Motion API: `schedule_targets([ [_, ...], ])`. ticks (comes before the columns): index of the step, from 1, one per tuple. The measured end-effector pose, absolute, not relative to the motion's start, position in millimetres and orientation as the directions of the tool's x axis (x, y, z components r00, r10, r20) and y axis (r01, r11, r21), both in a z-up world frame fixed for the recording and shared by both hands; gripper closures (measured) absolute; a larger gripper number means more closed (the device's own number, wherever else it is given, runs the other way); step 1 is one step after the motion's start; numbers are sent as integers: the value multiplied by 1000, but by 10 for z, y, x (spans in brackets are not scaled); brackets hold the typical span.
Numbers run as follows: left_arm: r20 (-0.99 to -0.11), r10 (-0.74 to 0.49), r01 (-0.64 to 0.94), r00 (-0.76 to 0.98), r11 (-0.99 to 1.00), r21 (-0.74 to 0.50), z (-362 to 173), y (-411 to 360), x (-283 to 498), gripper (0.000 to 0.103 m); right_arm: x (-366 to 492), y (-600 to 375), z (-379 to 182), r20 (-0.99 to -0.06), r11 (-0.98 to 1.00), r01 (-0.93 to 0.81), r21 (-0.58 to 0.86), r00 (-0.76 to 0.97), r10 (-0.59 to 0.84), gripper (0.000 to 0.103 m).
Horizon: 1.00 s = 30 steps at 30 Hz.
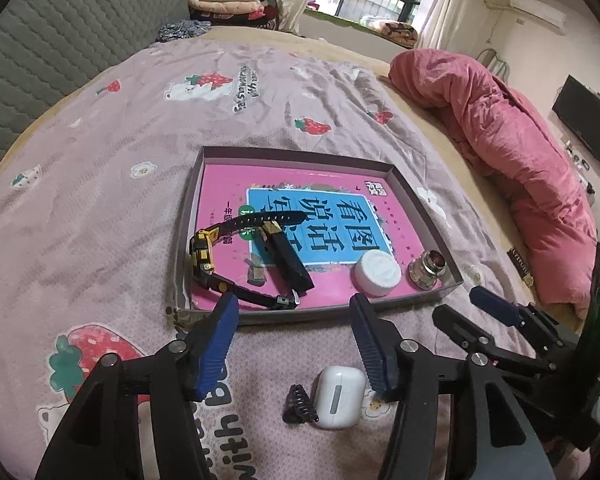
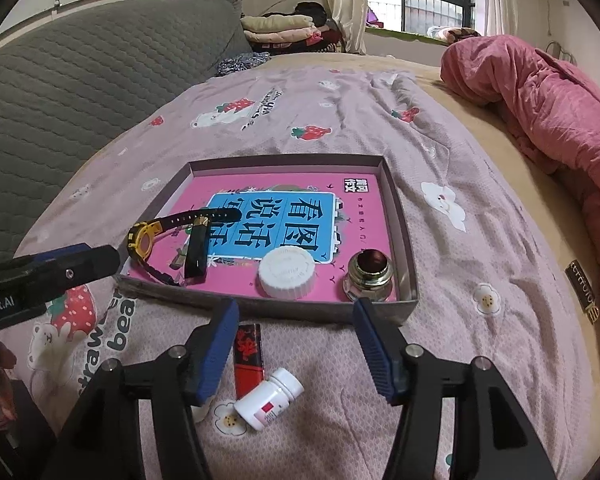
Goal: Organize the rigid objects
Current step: 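Withdraw both grippers from the box back toward the remaining items, then lower the left gripper over the black spiral clip while the right gripper approaches the white pill bottle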
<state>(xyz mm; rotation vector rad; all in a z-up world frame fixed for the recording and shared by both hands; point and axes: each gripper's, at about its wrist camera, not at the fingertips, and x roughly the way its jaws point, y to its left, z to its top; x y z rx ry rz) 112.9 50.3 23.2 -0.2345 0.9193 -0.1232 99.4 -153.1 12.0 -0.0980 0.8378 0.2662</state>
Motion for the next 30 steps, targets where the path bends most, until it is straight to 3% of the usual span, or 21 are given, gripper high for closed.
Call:
schedule_targets([
  [30, -853, -156, 54, 498, 987, -149, -329, 310, 617, 42, 705, -1654, -85, -772, 966, -260, 4, 612, 168, 43],
])
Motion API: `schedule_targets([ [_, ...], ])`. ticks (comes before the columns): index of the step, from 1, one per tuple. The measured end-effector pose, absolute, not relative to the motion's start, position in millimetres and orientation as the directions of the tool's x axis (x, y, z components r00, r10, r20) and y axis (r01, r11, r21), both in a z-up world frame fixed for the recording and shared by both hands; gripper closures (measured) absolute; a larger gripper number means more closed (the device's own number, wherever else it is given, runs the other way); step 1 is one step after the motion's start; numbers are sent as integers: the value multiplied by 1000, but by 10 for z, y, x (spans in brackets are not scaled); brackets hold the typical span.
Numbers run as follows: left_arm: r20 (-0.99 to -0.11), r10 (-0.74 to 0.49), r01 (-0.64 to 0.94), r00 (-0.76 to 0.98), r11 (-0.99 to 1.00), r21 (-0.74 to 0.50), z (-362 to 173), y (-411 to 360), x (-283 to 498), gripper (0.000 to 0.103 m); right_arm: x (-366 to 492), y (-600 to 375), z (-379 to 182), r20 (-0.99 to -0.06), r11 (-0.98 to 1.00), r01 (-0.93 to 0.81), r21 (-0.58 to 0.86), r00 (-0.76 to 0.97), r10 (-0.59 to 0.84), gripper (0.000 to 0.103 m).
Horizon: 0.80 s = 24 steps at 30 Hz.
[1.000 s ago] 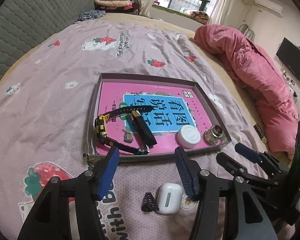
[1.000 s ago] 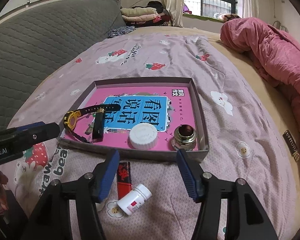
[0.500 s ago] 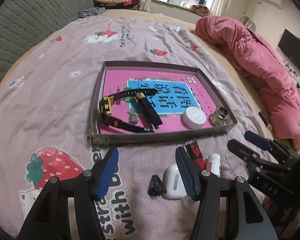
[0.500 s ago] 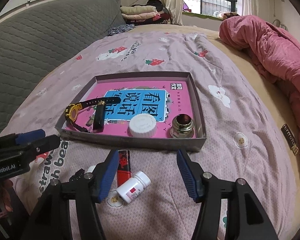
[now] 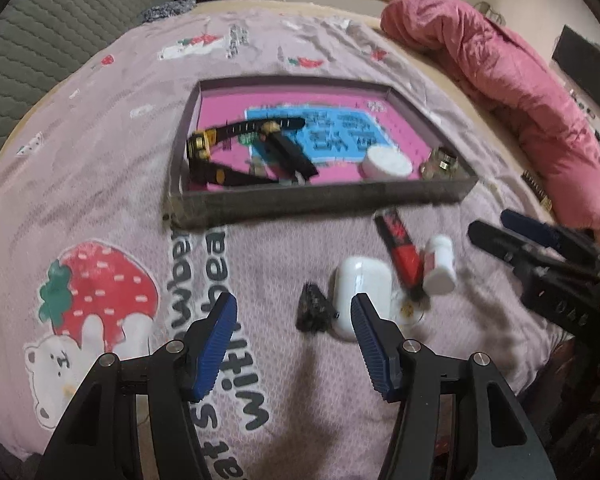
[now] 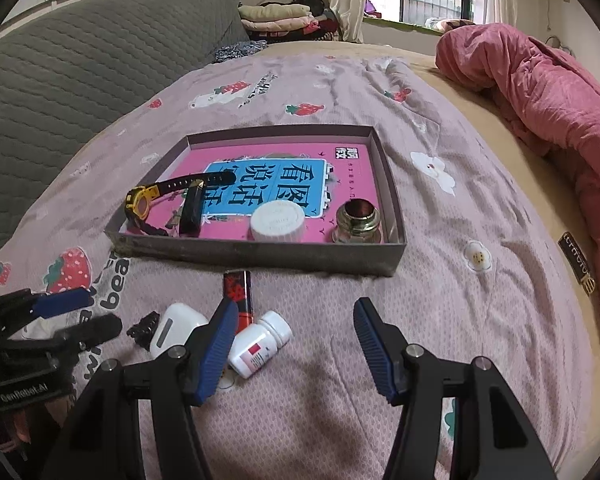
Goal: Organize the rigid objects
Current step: 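Lower the left gripper over the black spiral clip while the right gripper approaches the white pill bottle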
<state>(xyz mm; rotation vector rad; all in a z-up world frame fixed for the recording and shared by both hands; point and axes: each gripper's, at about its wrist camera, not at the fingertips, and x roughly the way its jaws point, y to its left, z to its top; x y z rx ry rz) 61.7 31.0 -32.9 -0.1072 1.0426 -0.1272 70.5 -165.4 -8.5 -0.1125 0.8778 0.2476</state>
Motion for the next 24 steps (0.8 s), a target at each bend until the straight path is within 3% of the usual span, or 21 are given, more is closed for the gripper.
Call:
schedule_targets([
  [24, -885, -135, 13, 446, 989, -145, -641, 291, 669, 42, 623, -1537, -306, -807, 958, -286, 12, 564, 178, 43],
])
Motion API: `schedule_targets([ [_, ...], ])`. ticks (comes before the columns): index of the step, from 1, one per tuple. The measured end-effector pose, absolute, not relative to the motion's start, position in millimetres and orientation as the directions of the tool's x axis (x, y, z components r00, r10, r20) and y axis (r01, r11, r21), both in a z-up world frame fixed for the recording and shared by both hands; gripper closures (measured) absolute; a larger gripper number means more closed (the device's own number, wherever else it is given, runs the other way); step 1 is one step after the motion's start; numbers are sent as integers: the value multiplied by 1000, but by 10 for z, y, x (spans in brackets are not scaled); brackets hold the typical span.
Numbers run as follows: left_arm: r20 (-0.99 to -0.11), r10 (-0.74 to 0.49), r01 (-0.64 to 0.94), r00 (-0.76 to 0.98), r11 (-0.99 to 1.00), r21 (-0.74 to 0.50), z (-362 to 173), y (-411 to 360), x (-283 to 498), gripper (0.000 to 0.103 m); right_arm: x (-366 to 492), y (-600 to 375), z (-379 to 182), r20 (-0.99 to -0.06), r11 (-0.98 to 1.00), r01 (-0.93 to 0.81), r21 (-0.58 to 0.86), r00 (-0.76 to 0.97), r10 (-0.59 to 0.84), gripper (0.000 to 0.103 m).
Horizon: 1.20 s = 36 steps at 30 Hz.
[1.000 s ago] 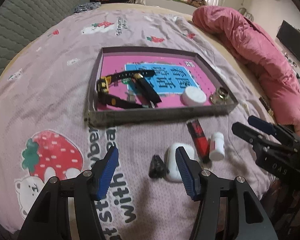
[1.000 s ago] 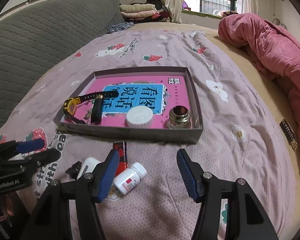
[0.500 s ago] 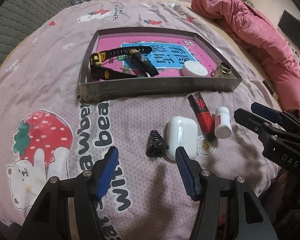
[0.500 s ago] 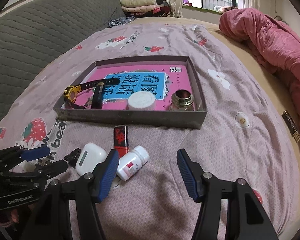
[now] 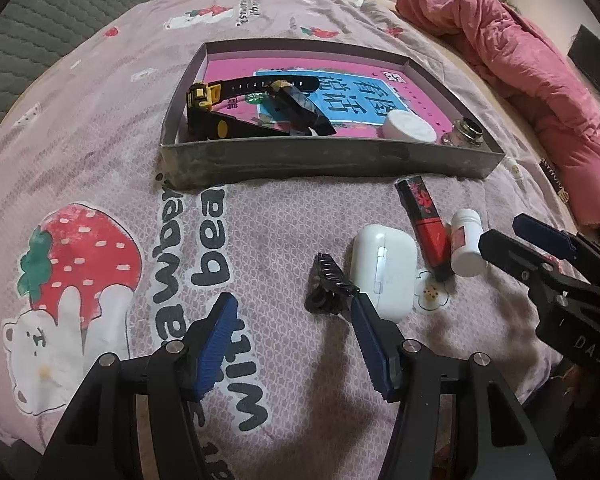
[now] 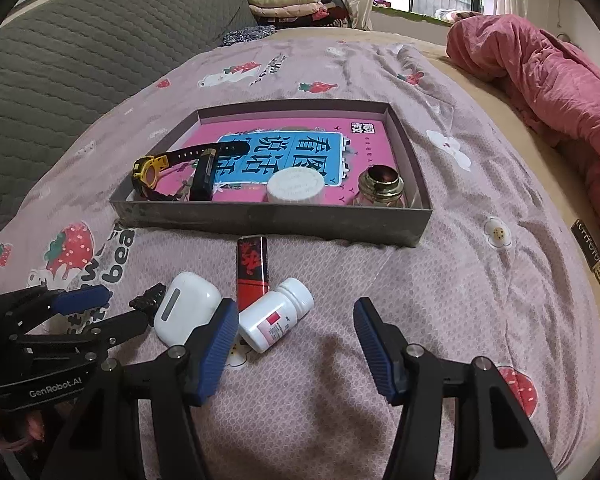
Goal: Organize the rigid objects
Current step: 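Lower the left gripper over the black spiral clip while the right gripper approaches the white pill bottle, then close the left gripper on the black clip while the right gripper closes on the pill bottle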
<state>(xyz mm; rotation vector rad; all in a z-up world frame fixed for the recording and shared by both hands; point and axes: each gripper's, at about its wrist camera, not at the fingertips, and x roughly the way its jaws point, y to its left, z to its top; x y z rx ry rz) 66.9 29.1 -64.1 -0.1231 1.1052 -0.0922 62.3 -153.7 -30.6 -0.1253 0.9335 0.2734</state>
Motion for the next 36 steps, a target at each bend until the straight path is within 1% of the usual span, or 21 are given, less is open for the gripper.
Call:
schedule_targets([
  [17, -882, -111, -34, 458, 989, -142, -737, 291, 780, 44, 751, -1400, -543, -845, 967, -254, 9, 515, 143, 44],
  [24, -882, -86, -24, 463, 994, -110, -767, 240, 791, 44, 800, -1436, -569, -851, 973, -232, 14, 508, 134, 43],
  [27, -880, -94, -16, 465, 993, -114, -767, 223, 801, 51, 808, -1449, -570, -850, 973, -230, 15, 509, 133, 43],
  [29, -881, -100, -8, 463, 993, -117, -771, 205, 811, 58, 809, -1448, -571, -851, 973, -229, 15, 509, 133, 43],
  [31, -883, -103, 0, 457, 993, -116, -784, 176, 819, 63, 810, -1450, -575, -852, 973, -229, 15, 507, 133, 43],
  [35, -881, -112, 10, 460, 993, -121, -786, 148, 823, 72, 802, -1463, -589, -853, 974, -225, 18, 504, 132, 43],
  [36, -880, -117, 14, 460, 992, -125, -788, 147, 825, 73, 805, -1462, -593, -854, 974, -225, 19, 503, 133, 43],
])
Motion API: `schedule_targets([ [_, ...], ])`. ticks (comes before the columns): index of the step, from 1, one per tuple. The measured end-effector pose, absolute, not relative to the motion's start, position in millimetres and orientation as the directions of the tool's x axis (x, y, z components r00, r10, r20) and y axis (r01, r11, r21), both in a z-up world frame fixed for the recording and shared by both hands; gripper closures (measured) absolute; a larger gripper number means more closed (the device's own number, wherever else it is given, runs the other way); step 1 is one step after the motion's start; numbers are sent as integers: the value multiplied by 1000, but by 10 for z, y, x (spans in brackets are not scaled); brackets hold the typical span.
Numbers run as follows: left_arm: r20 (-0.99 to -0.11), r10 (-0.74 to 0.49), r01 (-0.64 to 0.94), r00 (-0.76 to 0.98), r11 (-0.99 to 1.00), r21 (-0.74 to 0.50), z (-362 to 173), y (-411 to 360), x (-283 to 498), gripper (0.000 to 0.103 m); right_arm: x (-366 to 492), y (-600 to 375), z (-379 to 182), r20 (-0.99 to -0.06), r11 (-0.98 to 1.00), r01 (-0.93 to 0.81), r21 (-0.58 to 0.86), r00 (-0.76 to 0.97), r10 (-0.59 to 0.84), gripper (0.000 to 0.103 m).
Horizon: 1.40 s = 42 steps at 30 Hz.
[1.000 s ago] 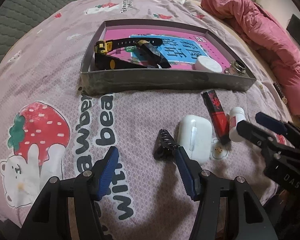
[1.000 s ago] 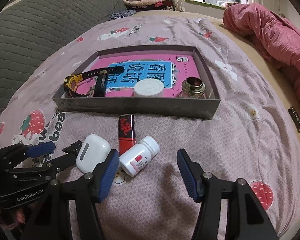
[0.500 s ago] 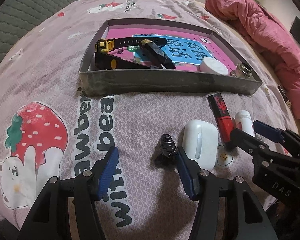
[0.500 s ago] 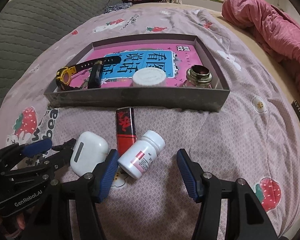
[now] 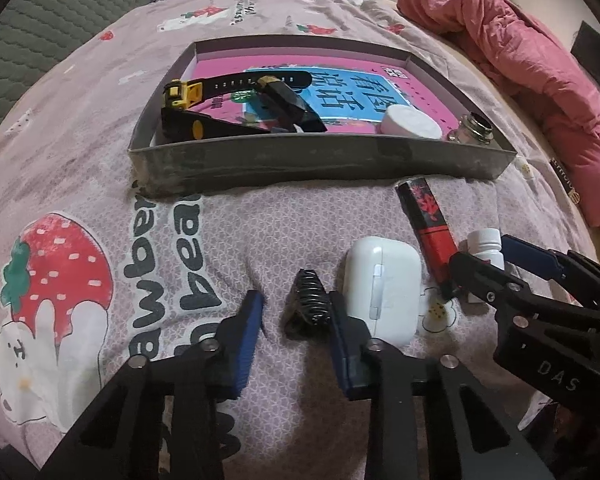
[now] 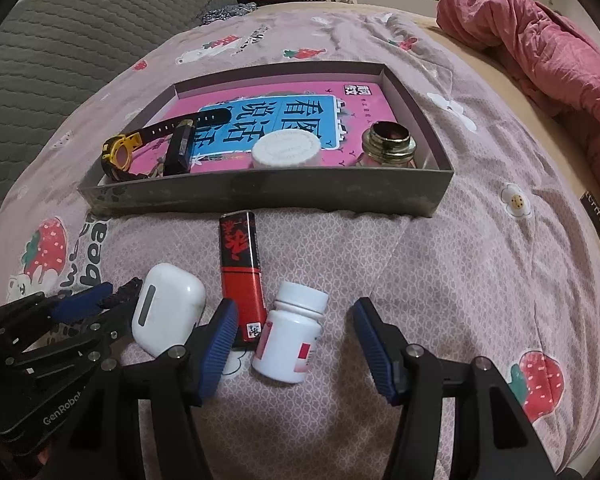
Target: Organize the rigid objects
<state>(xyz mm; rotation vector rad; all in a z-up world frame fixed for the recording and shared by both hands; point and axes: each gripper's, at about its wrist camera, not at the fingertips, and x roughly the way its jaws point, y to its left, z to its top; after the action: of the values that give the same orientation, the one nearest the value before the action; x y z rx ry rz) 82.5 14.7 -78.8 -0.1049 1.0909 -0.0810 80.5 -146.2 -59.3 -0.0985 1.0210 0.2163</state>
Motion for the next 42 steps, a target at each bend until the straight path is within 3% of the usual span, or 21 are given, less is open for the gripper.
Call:
schedule_targets([
  [3, -878, -138, 23, 459, 989, -144, -800, 144, 843, 80, 802, -1482, -594, -852, 975, -221, 32, 504, 142, 48],
  [5, -876, -153, 24, 458, 987, -160, -807, 158, 859, 83, 797, -1499, -598, -852, 974, -223, 42, 500, 152, 57],
  [12, -869, -178, 18, 461, 981, -191, -823, 204, 873, 85, 773, -1508, -618, -854, 972, -236, 23, 500, 142, 63],
  [15, -866, -182, 19, 465, 981, -195, -808, 205, 855, 86, 757, -1484, -622, -854, 969, -249, 12, 501, 139, 75],
  [42, -820, -229, 52, 525, 970, -238, -550, 233, 695, 87, 666, -1540, -384, -817, 962, -269, 52, 542, 196, 75],
])
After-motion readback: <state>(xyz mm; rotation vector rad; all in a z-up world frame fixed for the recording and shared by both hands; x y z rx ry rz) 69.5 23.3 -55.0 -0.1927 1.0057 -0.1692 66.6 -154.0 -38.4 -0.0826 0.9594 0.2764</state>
